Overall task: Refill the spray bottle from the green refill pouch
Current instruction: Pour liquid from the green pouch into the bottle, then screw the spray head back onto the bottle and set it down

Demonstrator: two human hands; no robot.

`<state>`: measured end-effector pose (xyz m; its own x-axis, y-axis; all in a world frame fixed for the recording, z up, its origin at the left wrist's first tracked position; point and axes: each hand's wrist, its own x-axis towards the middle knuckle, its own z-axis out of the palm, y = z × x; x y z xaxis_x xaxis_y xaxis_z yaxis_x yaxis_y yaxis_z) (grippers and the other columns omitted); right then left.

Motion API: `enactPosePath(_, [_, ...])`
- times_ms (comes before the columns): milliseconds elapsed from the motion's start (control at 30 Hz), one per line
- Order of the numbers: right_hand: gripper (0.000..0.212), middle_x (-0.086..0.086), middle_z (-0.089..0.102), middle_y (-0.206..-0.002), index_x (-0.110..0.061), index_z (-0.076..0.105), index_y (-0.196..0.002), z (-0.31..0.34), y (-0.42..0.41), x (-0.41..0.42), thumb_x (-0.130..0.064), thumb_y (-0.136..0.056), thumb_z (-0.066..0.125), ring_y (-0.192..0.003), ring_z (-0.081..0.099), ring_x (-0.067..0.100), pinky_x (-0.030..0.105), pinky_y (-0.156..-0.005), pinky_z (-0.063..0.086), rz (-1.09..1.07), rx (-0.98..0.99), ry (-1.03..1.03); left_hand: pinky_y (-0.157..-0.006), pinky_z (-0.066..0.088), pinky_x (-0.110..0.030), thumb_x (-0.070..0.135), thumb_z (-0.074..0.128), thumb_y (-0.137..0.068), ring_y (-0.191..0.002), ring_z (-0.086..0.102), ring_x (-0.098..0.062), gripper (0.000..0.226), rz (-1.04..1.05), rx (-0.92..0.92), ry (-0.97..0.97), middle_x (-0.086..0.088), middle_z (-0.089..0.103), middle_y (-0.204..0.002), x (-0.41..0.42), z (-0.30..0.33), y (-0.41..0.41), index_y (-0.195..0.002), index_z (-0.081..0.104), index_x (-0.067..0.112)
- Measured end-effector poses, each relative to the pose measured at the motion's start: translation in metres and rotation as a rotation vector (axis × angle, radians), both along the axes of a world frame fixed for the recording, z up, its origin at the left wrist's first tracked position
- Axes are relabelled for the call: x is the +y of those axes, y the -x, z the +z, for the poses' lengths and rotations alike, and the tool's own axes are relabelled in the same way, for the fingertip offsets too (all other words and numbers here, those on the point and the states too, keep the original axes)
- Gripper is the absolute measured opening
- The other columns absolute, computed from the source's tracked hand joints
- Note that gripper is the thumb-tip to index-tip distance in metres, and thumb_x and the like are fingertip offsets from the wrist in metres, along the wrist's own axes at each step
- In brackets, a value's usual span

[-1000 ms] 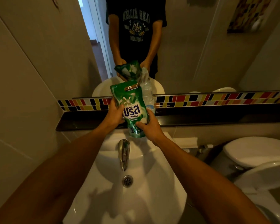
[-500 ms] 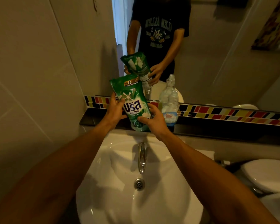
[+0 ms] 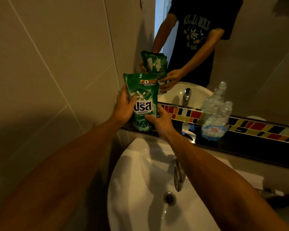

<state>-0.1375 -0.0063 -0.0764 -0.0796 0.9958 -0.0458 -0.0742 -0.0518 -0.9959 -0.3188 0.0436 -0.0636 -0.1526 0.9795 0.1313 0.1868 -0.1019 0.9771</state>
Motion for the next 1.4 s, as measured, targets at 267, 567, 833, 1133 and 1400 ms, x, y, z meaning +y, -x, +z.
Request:
enactPosePath(267, [0.055,0.001,0.071,-0.126,-0.019,0.055,-0.142,-0.017,0.041,0.048,0.003,-0.094,0.07,-0.118,0.069,0.025,0.052,-0.099,0.058,0.049,0.021,0.026,-0.089,0.058,-0.053,0.042,0.055,-0.093,-0.113,0.063,-0.031,0.068,0.182,0.147,-0.108,-0.012,0.049,-0.129,0.018,-0.016,0.021,-0.155,0.026,0.038])
enactPosePath(567, [0.055,0.006,0.065,-0.138,-0.019,0.049,-0.15,-0.043,0.066,0.082,-0.002,-0.1,0.063,-0.122,0.066,0.021,0.047,-0.1,0.058,0.072,-0.01,-0.008,-0.108,0.045,-0.057,0.03,0.051,-0.1,-0.143,0.038,-0.034,0.068,0.323,0.256,-0.186,-0.012,0.031,-0.157,0.029,-0.044,0.03,-0.16,0.018,0.023])
enactPosePath(833, [0.073,0.005,0.056,-0.147,-0.019,0.036,-0.158,-0.048,0.057,0.066,0.004,-0.096,0.066,-0.135,0.055,0.022,0.046,-0.109,0.052,0.053,-0.067,-0.052,-0.109,0.045,-0.055,0.031,0.052,-0.095,-0.144,0.039,-0.029,0.077,0.323,0.205,-0.104,-0.009,0.027,-0.163,0.011,-0.051,0.02,-0.156,0.006,0.041])
enactPosePath(1133, [0.075,0.011,0.046,-0.157,-0.018,0.034,-0.16,-0.054,-0.011,0.003,-0.004,-0.096,0.071,-0.143,0.047,0.025,0.043,-0.113,0.047,-0.086,-0.286,0.037,-0.093,0.057,-0.045,0.023,0.068,-0.09,-0.112,0.062,-0.025,0.055,0.288,0.278,0.08,-0.01,0.05,-0.137,-0.052,-0.065,-0.029,-0.14,0.048,0.015])
enactPosePath(1400, [0.063,0.007,0.056,-0.147,-0.019,0.045,-0.153,-0.056,-0.102,-0.058,-0.005,-0.097,0.07,-0.133,0.057,0.021,0.039,-0.107,0.052,-0.341,-0.365,0.039,-0.102,0.051,-0.043,0.025,0.071,-0.09,-0.126,0.057,-0.027,0.057,-0.035,0.476,0.106,-0.009,0.057,-0.14,-0.085,-0.066,-0.105,-0.143,0.054,0.014])
